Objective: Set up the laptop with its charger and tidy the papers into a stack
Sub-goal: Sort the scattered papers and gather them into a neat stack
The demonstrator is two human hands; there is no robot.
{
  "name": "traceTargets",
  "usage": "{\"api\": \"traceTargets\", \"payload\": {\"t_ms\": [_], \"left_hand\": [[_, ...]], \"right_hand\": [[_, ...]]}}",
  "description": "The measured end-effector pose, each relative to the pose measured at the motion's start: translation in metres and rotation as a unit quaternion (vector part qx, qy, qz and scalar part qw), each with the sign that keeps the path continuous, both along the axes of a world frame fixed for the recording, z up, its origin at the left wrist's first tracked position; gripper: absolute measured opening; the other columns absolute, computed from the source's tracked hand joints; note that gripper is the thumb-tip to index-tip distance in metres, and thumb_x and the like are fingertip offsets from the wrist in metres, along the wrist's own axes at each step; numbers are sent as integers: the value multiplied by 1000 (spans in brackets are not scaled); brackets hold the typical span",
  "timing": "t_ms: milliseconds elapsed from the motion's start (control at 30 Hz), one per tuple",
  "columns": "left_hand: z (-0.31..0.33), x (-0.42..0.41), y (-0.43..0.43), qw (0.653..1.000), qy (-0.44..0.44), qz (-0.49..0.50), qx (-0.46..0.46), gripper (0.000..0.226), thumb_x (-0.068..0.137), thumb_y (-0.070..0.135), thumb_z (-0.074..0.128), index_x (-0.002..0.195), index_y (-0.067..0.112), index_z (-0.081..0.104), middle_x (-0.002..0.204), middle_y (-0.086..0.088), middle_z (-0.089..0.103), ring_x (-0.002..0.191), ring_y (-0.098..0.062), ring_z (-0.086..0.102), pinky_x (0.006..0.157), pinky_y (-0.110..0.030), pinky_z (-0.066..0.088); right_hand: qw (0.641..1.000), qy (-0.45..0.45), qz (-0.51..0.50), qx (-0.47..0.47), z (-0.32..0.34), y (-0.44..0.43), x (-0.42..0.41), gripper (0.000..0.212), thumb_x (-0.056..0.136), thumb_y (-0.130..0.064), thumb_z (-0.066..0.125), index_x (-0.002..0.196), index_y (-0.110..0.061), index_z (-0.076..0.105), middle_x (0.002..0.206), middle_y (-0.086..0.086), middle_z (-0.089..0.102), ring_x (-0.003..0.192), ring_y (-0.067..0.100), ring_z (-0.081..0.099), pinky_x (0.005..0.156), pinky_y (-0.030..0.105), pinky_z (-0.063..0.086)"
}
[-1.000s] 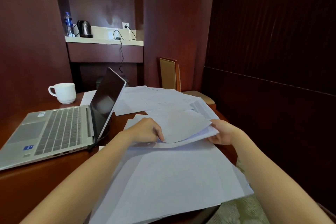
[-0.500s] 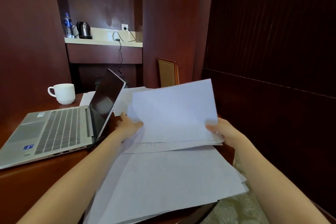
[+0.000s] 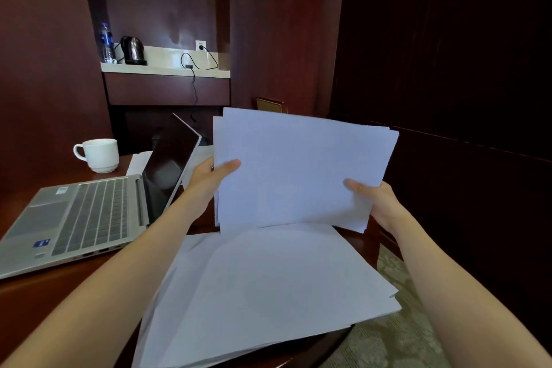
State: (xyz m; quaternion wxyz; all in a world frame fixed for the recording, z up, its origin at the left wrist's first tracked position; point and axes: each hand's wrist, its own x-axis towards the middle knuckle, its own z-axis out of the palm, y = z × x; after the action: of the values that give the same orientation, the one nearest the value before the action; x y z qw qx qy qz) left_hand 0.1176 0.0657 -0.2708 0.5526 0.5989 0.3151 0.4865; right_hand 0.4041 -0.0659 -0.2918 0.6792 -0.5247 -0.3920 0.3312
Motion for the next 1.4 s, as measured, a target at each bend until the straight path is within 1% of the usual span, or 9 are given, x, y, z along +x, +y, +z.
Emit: {"api": "traceTargets", "payload": {"t_ms": [267, 400, 533, 800, 933, 1067, 1167, 1333, 1400], "left_hand": [[2, 5, -3, 1000, -11, -18, 1, 37, 78, 22, 73, 113, 20, 62, 111, 0, 68, 104, -21, 63, 92, -39, 49], [2, 4, -1, 1000, -18, 6, -11, 27, 78, 22, 73, 102, 26, 62, 105, 5, 67, 102, -19, 63, 91, -36, 49], [3, 7, -3, 1000, -2, 24, -8, 32, 78, 19, 74, 107, 20, 60, 105, 4, 65, 100, -19, 62, 88, -33, 48], [18, 11, -9, 999, 28, 22, 31, 38, 83, 14, 68, 118, 18, 56, 109, 6, 59, 100, -15, 57, 80, -27, 44], [32, 17, -6, 994, 91, 5, 61, 52, 87, 14, 64, 134, 13, 43, 124, 3, 54, 112, -15, 53, 87, -29, 44], [32, 23, -4, 983, 150, 48, 99, 90, 84, 9, 68, 148, 14, 5, 139, 0, 34, 130, -17, 34, 103, -34, 33], [28, 24, -6, 938, 261, 143, 175, 103, 79, 20, 74, 149, 19, -2, 151, -12, 18, 137, -30, 25, 109, -44, 24], [22, 27, -9, 855, 466, 142, 178, 79, 85, 55, 55, 146, 22, 20, 146, -6, 36, 137, -28, 28, 111, -50, 10], [20, 29, -12, 813, 530, 113, 213, 61, 88, 59, 46, 138, 24, 38, 128, -3, 53, 134, -23, 32, 112, -52, -1]], "right_hand": [[999, -21, 30, 2, 8, -2, -8, 34, 75, -10, 71, 106, -21, 62, 108, -1, 68, 98, 18, 65, 84, 36, 51], [999, -33, 9, -8, 14, -3, -5, 26, 78, -11, 71, 102, -18, 65, 106, -1, 69, 95, 19, 66, 77, 35, 52], [999, -39, 9, -20, 15, 0, -8, 29, 76, -8, 73, 102, -16, 64, 105, 2, 69, 95, 21, 66, 81, 37, 53], [996, -63, -55, -9, 26, 4, -11, 28, 84, -9, 67, 111, -4, 61, 102, 8, 64, 87, 26, 62, 66, 30, 50], [998, -29, -56, -10, 32, 3, -10, 20, 88, -4, 61, 107, -3, 58, 96, 6, 62, 77, 19, 62, 65, 31, 49], [993, -39, -16, -111, 30, -4, -3, 23, 88, -8, 62, 110, -1, 58, 100, 9, 64, 82, 23, 63, 75, 37, 51], [983, -56, 54, -169, 27, -12, 1, 18, 89, -7, 60, 107, -2, 60, 101, 10, 66, 82, 22, 65, 62, 31, 56], [970, -74, 119, -196, 19, -14, 1, 13, 89, -5, 59, 101, -5, 64, 93, 6, 70, 75, 18, 70, 60, 26, 57], [966, -79, 137, -203, 17, -13, -2, 11, 89, -6, 58, 98, -5, 64, 88, 5, 72, 71, 16, 71, 59, 24, 57]]}}
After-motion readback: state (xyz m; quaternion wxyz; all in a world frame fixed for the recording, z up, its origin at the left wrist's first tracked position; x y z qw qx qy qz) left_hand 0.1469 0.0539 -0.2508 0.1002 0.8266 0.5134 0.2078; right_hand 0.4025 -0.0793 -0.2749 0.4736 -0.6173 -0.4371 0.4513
